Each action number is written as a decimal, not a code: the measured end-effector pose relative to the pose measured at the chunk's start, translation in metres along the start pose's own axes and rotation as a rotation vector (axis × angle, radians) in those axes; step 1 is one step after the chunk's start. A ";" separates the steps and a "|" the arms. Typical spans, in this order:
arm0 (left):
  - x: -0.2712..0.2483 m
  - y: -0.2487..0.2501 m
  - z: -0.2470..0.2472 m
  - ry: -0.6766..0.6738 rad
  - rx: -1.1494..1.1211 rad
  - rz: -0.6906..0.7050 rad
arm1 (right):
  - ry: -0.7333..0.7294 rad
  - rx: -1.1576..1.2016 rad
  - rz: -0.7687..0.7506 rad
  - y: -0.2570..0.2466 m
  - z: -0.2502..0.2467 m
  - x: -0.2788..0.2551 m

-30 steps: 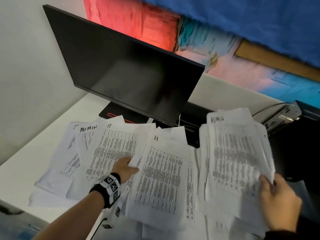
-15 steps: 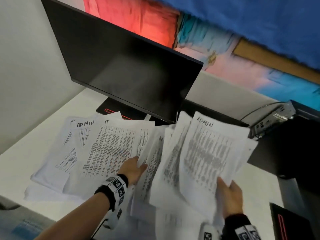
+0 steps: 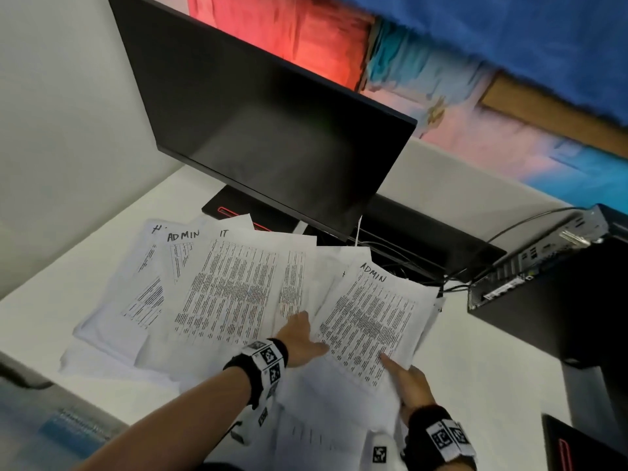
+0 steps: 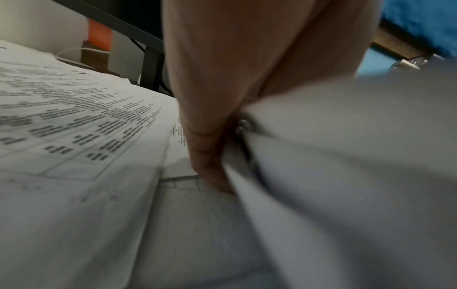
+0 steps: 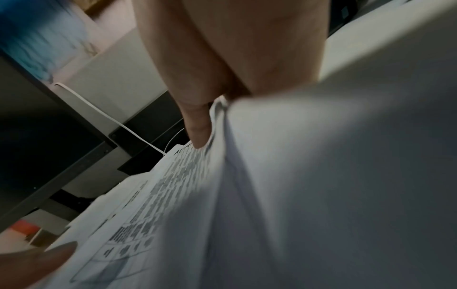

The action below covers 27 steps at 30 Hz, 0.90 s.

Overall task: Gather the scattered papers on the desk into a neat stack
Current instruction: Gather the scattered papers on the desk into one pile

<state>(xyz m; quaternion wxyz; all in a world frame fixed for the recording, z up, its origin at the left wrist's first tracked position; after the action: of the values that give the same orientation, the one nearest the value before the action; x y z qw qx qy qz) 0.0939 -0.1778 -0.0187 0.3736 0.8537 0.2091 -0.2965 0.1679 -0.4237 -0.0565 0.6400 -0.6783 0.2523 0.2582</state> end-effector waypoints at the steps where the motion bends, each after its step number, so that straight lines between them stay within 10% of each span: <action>1: 0.001 0.000 0.001 -0.035 -0.011 0.020 | 0.015 -0.018 0.005 -0.001 -0.002 -0.002; 9: -0.011 -0.066 -0.070 0.516 0.242 -0.194 | 0.134 -0.158 -0.285 -0.017 -0.028 -0.018; 19: -0.017 -0.104 -0.083 0.493 0.410 -0.129 | 0.178 -0.406 -0.294 -0.019 -0.038 -0.013; 22: -0.034 -0.124 -0.109 0.798 0.172 -0.506 | 0.165 -0.425 -0.243 -0.020 -0.032 -0.010; 24: -0.042 -0.138 -0.117 0.748 -0.039 -0.751 | 0.171 -0.399 -0.236 -0.025 -0.028 -0.010; 27: -0.034 -0.141 -0.118 0.596 -0.213 -0.714 | 0.106 -0.312 -0.146 -0.030 -0.015 -0.014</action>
<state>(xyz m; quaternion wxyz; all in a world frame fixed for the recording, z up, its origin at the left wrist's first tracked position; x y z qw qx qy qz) 0.0288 -0.0037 -0.0046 0.2577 0.7332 0.6168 -0.1253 0.1783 -0.4368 -0.0240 0.5299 -0.7985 0.1929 0.2108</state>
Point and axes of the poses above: each hand's wrist, its own x-axis towards the middle knuckle, its own z-axis out of the palm, y = z × x, the point moved 3 cm from there along x, towards the middle knuckle, and after that the axes turned 12 degrees about x, right-handed, at the moved point
